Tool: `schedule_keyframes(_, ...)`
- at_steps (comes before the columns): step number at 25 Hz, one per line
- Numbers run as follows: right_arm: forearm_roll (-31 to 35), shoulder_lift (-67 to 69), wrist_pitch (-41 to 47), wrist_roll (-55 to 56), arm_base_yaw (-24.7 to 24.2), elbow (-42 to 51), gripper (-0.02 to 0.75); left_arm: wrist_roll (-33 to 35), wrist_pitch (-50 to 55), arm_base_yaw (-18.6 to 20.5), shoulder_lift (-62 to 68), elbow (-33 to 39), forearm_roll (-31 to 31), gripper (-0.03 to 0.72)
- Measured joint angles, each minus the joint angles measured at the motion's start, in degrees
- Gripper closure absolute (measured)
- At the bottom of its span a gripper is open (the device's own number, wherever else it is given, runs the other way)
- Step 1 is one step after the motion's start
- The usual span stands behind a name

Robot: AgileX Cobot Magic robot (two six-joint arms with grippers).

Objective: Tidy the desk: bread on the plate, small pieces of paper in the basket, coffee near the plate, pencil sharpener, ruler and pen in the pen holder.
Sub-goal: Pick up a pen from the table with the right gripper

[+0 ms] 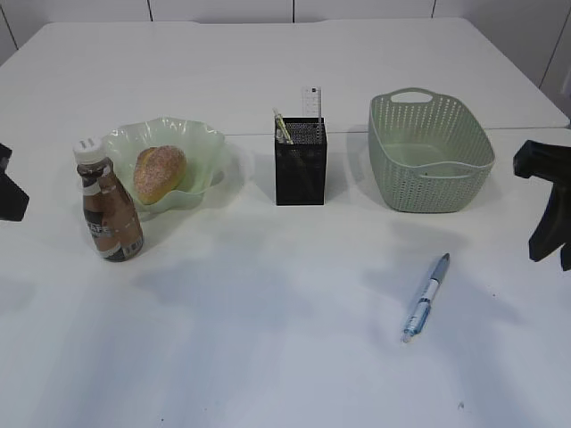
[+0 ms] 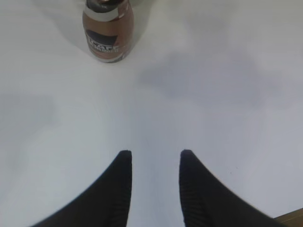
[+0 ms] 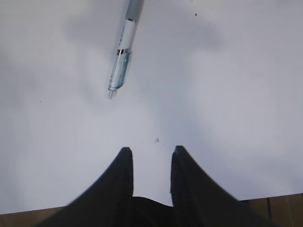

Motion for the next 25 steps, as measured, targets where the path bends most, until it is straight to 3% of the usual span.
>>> schedule_keyframes(11, -0.85, 9.39, -11.95, 9.54, 11.22, 0.0, 0.503, 0.0, -0.91, 0.0, 0.0, 0.0, 0.0, 0.449)
schedule_keyframes(25, -8.78, 10.67, -14.65, 17.04, 11.87, 0.0, 0.503, 0.0, -0.91, 0.0, 0.0, 0.0, 0.0, 0.449)
